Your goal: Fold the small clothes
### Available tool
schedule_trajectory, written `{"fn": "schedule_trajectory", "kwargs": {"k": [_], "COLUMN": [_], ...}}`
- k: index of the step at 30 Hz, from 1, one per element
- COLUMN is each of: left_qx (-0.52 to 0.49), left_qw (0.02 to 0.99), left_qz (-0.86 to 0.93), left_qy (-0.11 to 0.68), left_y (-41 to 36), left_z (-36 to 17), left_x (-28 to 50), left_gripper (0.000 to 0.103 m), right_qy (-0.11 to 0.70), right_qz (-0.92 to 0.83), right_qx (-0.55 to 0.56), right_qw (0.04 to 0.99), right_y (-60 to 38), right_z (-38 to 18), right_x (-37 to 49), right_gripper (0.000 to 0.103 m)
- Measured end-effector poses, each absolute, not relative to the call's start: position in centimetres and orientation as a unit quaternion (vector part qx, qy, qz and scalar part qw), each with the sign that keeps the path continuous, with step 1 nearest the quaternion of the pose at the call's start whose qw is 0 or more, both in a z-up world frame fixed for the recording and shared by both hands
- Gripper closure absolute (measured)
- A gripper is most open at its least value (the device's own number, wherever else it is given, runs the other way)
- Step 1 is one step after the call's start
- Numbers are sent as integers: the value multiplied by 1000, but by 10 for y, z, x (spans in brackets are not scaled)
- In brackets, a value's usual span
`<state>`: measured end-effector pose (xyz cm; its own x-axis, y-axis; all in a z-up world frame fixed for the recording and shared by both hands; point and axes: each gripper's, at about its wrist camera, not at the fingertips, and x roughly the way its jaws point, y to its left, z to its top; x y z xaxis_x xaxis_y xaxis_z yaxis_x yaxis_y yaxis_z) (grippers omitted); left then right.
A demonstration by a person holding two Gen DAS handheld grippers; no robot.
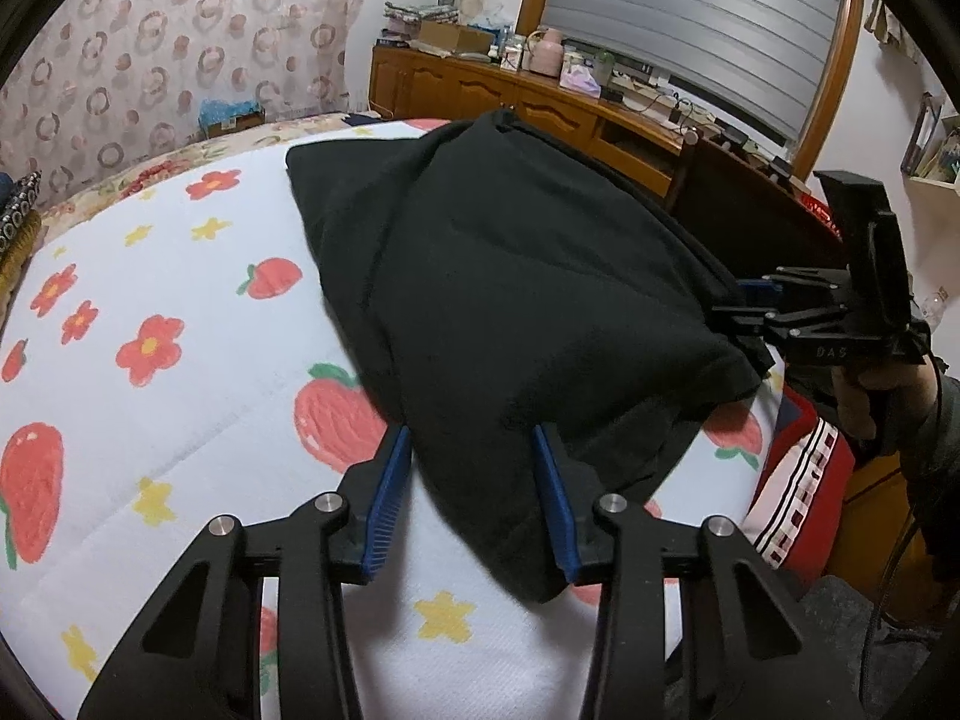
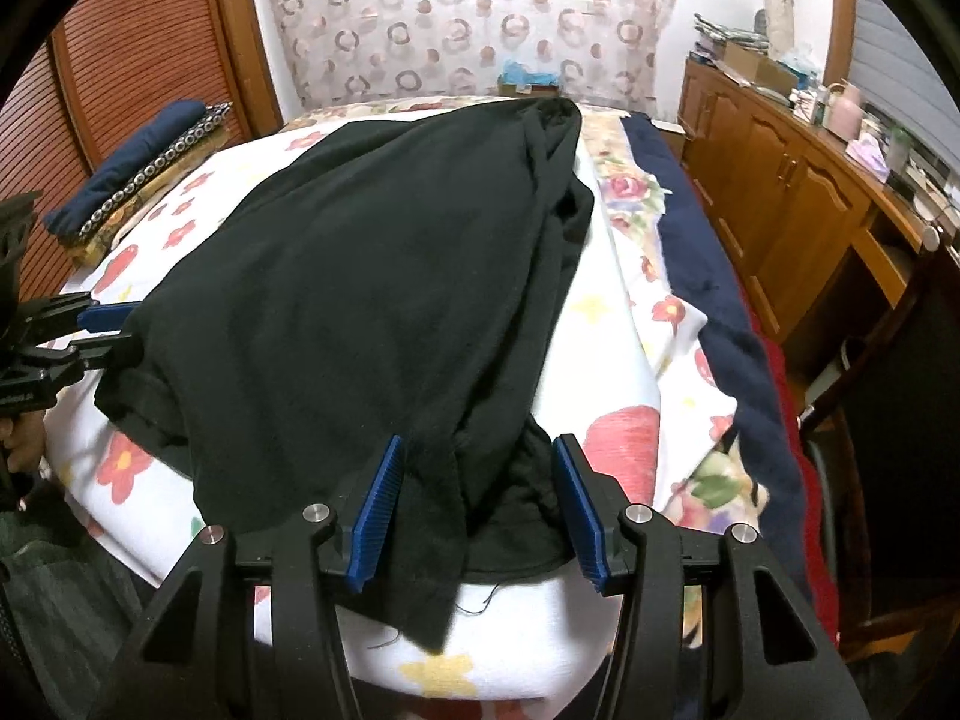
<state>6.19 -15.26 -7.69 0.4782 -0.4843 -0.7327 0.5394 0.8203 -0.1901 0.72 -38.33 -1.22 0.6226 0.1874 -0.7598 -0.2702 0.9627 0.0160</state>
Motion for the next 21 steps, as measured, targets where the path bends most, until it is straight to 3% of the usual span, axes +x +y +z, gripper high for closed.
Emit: {"fn": "schedule_trajectory", "kwargs": {"k": [4,8,11,14,15,16,17,18,19,21], "left_qx": [40,37,35,33,33,32,33,32,30,20], "left_qw": [854,852,851,850,849,846,846,847,848,854], "left_qz": [-300,-301,-303,-307,-311,-316,-316,-317,-318,-325], "left_qy": [424,426,426,426,426,428,428,426,423,405], "left_y": [-156,-155,-154,-154,-154,-154,-154,-154,-153,-151], "left_z": [-80,-80,-80,-80,-80,-81,-81,-80,-77,-67], "left_x": [62,63,63,64,64,64,65,65,66,64], "left_gripper": [60,60,60,60,66,75,79,92,94,95], "right_qy": [414,409,407,405,405,404,402,402,404,402], "right_qz": [142,135,119,129,133,140,153,164,170,180], "right_qx": [-51,-62,-54,-39,-42,-44,-45,-45,-44,-32], "right_qw": [898,900,904,904,904,903,902,900,898,897], "right_y": [-382,-381,-384,-386,-383,-382,-380,-378,-377,-378], "right_z": [-12,-11,-14,-18,-19,-19,-18,-19,-18,-16], "right_x": [6,8,13,15,15,14,13,13,13,14], "right_gripper": [61,61,47,47,47,51,66,73,82,88]}}
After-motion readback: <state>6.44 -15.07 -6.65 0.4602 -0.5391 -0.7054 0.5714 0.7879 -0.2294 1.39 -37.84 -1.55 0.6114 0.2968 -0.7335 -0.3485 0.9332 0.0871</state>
